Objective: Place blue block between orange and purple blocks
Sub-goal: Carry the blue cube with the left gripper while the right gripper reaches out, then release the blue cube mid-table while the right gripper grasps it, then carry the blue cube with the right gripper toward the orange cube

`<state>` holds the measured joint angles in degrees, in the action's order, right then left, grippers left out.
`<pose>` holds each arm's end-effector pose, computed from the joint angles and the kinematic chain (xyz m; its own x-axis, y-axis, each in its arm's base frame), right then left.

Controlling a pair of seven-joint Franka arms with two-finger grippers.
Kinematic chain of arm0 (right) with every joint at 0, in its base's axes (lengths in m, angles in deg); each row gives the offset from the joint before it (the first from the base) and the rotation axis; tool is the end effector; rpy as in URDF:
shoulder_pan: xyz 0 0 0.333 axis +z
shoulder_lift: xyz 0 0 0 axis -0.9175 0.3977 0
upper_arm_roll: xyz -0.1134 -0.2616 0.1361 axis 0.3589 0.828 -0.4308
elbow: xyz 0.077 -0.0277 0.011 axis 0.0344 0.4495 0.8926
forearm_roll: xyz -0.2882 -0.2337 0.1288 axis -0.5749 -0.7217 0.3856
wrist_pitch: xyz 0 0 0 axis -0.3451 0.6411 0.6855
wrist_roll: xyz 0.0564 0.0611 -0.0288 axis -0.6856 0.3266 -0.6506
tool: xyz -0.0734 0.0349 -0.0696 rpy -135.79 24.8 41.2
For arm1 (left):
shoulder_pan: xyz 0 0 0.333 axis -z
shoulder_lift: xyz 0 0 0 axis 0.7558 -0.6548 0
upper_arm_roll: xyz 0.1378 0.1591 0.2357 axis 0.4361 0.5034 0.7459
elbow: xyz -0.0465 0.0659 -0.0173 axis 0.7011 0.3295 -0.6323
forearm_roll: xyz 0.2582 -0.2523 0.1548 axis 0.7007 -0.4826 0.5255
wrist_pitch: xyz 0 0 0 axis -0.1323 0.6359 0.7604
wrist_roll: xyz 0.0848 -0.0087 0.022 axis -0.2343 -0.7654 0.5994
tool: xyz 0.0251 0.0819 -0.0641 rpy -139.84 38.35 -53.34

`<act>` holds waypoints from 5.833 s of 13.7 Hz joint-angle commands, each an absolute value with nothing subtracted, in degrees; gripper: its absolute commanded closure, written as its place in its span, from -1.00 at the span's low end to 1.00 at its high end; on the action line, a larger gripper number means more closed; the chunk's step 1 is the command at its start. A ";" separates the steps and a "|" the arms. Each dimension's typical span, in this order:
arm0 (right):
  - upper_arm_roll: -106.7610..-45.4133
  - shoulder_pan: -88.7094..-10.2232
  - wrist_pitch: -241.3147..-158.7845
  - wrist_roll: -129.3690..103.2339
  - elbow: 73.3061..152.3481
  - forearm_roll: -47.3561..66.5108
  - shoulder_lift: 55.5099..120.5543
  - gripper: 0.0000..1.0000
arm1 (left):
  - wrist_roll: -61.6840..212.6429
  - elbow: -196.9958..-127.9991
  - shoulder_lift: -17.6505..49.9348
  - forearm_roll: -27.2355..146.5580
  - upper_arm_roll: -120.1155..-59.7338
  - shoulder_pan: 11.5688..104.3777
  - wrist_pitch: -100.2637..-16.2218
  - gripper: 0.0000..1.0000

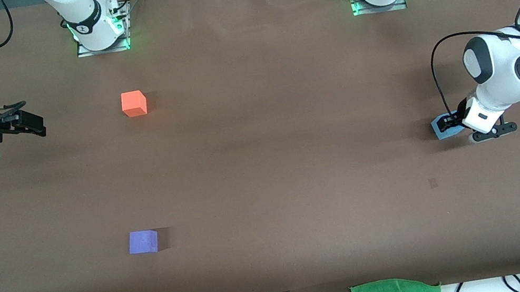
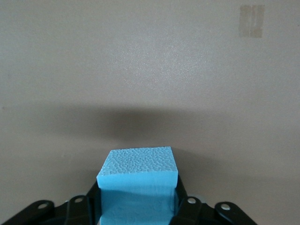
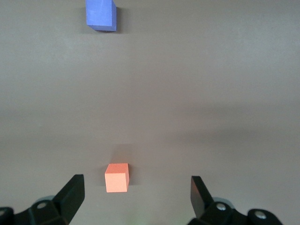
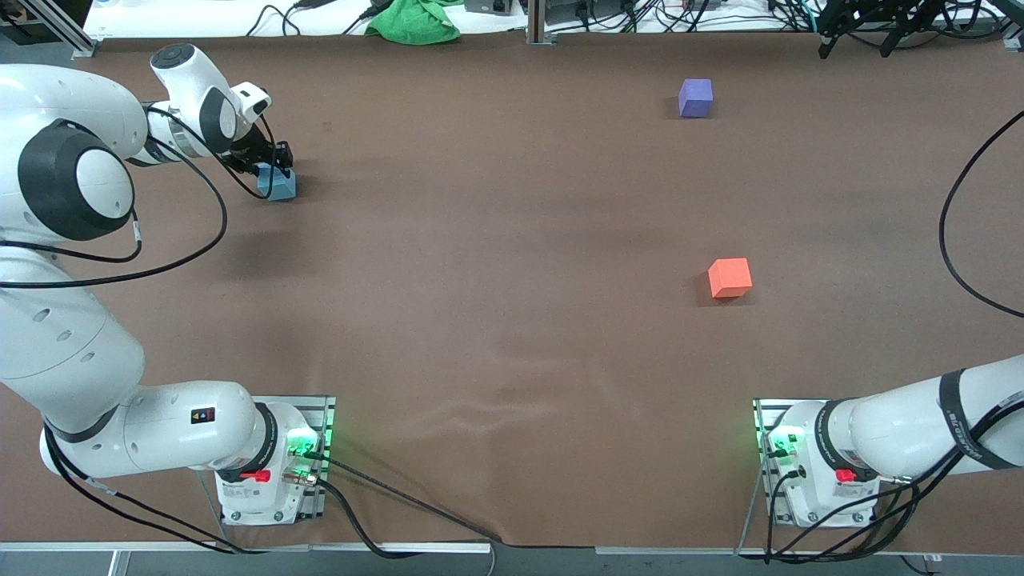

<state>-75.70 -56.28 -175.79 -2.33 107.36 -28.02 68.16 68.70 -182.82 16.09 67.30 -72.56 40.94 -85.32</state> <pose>0.5685 0.0446 0.5631 0.9948 -0.0227 -0.0996 -0.0199 -0.9994 0.0282 0.5770 0.0740 0.2028 0.9896 0.1413 -0.0273 0.1419 -0.9897 0.0202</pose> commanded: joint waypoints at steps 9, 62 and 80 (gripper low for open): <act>-75.91 -56.81 -176.54 -2.15 107.94 -28.59 67.64 -1.00 | 80.41 -172.65 17.59 64.17 -77.91 52.60 -74.94 0.10; -76.97 -15.94 -223.47 30.46 99.58 -18.39 110.36 -1.00 | 69.55 -145.40 31.57 67.69 -71.86 49.19 -23.43 -1.00; -56.43 -21.39 -215.17 1.58 134.52 -17.69 81.28 0.91 | 69.03 -144.61 31.13 67.51 -71.60 48.92 -23.43 -1.00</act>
